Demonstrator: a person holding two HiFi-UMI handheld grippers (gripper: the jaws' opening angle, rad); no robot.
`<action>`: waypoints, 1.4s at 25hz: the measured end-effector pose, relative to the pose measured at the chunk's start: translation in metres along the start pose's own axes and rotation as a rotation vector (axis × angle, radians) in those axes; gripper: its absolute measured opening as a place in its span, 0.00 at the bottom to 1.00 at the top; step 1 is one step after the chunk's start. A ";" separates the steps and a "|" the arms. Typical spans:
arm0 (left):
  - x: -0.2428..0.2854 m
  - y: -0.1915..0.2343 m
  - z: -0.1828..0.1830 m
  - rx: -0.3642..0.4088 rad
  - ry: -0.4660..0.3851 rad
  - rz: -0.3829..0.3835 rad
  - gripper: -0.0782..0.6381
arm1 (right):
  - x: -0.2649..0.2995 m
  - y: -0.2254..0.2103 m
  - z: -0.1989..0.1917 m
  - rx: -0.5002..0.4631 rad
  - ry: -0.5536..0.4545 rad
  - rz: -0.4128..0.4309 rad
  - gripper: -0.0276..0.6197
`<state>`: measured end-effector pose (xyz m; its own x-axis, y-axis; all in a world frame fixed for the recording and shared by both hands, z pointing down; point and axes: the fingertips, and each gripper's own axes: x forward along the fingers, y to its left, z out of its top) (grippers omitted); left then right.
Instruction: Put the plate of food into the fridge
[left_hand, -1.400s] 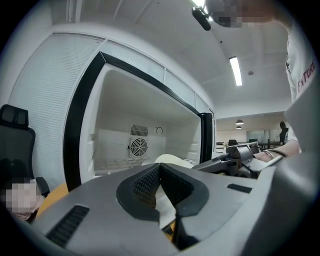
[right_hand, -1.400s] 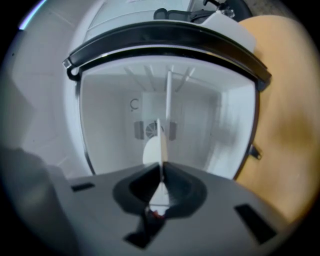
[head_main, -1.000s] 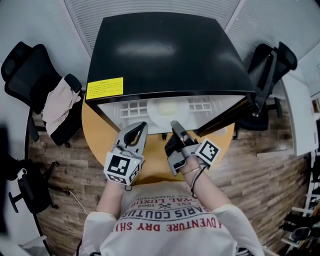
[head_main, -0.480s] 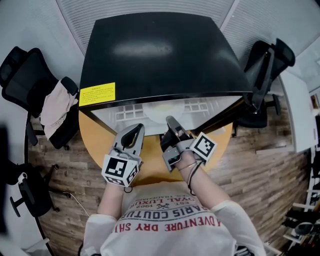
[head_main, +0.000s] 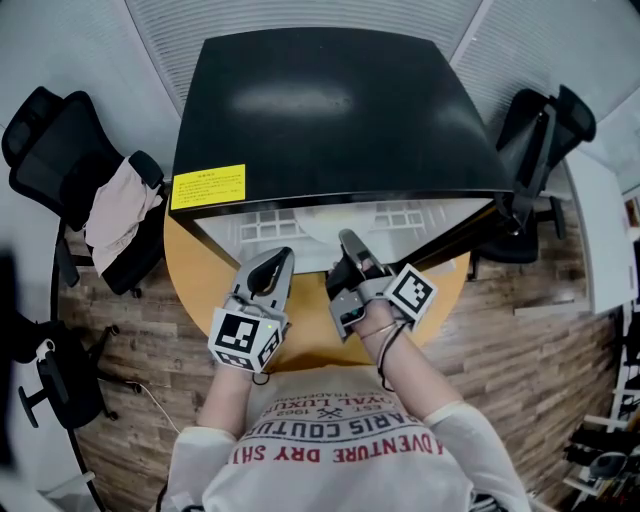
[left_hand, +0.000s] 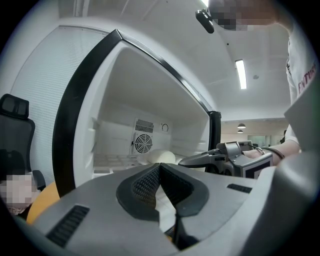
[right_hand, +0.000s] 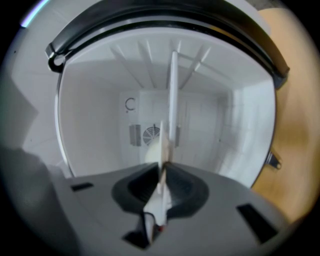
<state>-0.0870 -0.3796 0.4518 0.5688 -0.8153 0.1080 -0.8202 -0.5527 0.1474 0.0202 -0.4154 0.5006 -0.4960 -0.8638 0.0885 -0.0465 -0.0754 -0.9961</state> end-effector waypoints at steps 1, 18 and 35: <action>0.000 0.000 0.000 0.001 0.001 -0.002 0.15 | 0.000 0.000 0.000 -0.002 -0.001 0.002 0.14; -0.019 -0.014 -0.002 0.016 -0.009 0.057 0.15 | -0.033 0.014 -0.017 -0.137 0.059 0.054 0.22; -0.059 -0.070 -0.010 0.015 0.016 0.110 0.15 | -0.109 0.050 -0.027 -1.244 0.151 0.059 0.09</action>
<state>-0.0630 -0.2914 0.4447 0.4757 -0.8686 0.1389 -0.8787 -0.4622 0.1191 0.0487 -0.3115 0.4416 -0.6156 -0.7781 0.1250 -0.7658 0.5531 -0.3280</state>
